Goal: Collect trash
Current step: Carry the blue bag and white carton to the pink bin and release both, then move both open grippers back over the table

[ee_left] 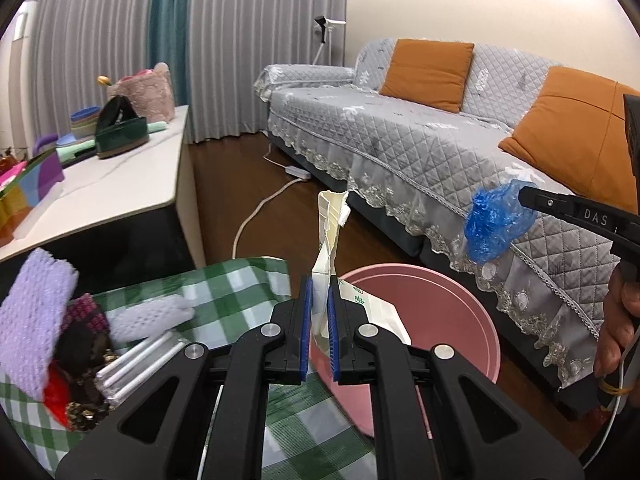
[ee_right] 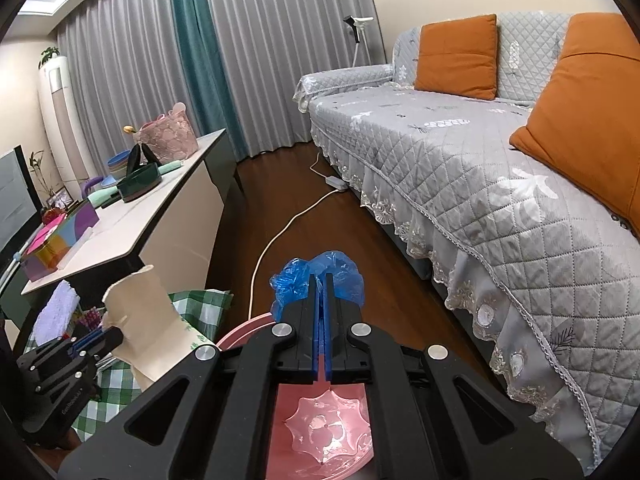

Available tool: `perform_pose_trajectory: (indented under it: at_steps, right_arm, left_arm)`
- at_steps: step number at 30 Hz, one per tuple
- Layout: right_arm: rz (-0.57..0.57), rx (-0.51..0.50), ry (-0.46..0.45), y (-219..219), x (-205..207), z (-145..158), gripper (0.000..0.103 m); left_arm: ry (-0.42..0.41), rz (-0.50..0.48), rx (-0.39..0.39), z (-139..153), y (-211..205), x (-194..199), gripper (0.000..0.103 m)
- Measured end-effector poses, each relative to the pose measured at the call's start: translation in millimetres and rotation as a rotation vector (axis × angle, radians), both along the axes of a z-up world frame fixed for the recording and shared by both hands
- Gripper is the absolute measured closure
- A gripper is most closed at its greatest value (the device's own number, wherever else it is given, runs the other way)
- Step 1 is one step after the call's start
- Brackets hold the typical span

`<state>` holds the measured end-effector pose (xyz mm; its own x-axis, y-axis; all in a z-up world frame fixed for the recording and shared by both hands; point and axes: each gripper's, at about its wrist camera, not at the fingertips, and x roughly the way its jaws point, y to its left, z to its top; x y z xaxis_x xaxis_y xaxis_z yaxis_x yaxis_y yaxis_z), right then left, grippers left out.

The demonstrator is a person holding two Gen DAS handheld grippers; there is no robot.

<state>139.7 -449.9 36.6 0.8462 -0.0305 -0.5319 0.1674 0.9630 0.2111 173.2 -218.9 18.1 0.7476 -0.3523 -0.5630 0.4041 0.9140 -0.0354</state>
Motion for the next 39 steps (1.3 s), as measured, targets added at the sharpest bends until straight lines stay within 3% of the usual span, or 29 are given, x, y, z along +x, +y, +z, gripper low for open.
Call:
perform_pose_trajectory:
  at_steps: [5, 7, 9, 13, 21, 27, 39]
  right_arm:
    - [-0.008, -0.006, 0.002, 0, 1, -1, 0.097]
    - [-0.013, 0.0, 0.001, -2, 1, -2, 0.096]
    - [-0.024, 0.002, 0.001, -4, 1, -2, 0.093]
    - [-0.041, 0.009, -0.004, -5, -1, -1, 0.071]
    - [-0.025, -0.005, -0.016, 10, -6, 6, 0.057]
    - [0.011, -0.016, -0.044, 37, -15, 19, 0.051]
    - [0.127, -0.057, -0.111, 95, -43, 42, 0.051]
  left_arm:
    - [0.02, -0.044, -0.005, -2, -9, 1, 0.09]
    - [0.012, -0.052, 0.002, -1, -11, -2, 0.075]
    - [0.004, -0.047, 0.006, 2, -9, -6, 0.071]
    - [0.002, -0.026, 0.004, 7, 0, -11, 0.071]
    - [-0.02, 0.025, 0.004, 22, 37, -38, 0.071]
    - [-0.045, 0.069, 0.009, 38, 74, -63, 0.07]
    - [-0.122, 0.177, 0.022, 73, 161, -118, 0.07]
